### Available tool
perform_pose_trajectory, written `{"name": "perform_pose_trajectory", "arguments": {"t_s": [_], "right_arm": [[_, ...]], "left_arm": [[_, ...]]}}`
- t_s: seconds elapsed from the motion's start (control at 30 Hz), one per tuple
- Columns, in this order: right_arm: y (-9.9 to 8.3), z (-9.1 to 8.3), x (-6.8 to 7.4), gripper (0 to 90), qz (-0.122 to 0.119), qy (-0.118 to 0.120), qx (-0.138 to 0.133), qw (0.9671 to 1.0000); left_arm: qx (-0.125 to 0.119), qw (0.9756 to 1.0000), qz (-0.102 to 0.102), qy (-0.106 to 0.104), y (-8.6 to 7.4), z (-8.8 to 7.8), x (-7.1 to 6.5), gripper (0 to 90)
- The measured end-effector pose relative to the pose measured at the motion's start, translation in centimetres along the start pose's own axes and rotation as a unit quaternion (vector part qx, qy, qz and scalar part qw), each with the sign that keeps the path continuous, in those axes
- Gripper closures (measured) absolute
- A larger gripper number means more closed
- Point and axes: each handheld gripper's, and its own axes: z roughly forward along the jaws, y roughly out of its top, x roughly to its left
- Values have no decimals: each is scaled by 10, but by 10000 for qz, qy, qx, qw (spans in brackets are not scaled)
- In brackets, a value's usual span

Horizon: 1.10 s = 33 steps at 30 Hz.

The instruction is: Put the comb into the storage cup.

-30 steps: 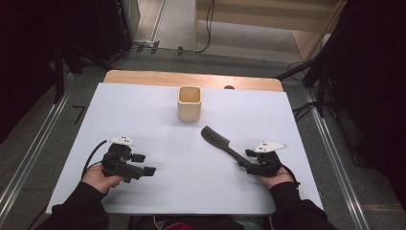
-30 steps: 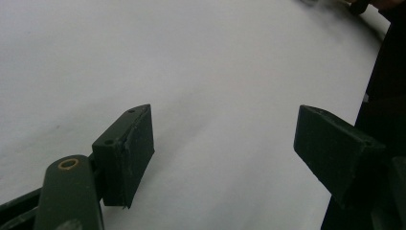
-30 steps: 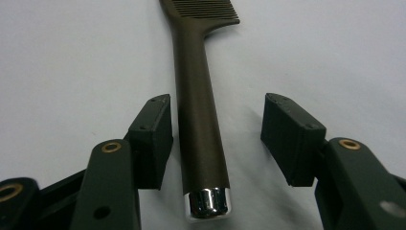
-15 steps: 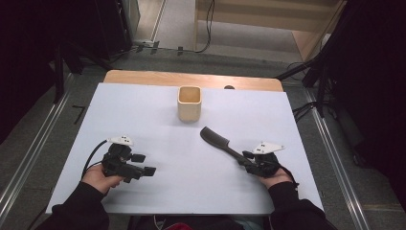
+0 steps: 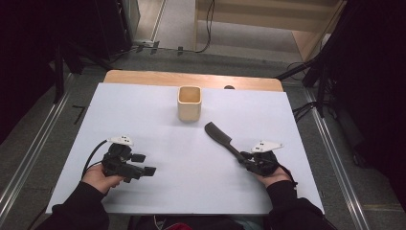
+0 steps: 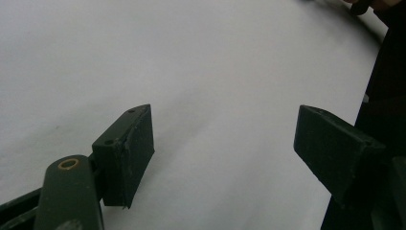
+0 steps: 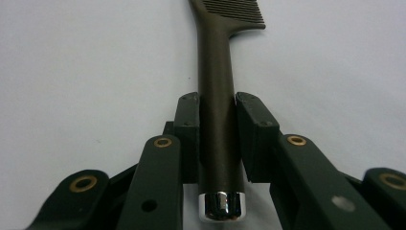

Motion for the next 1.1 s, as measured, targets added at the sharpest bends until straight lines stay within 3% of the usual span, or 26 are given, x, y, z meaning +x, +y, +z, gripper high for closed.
{"name": "perform_pose_trajectory", "arguments": {"t_s": [0.5,0.7,1.1], "right_arm": [[5,-5,-4,703,335,233,-107,9991],[8,-12,-5,703,516,176,-213,9983],[19,-26,-3,703,792,-41,-413,9960]], "left_arm": [[-44,10000,-18,13,1,-1,1,221],[-52,10000,0,8,2,1,0,221],[-366,9991,-171,-109,11,-1,-2,221]]}}
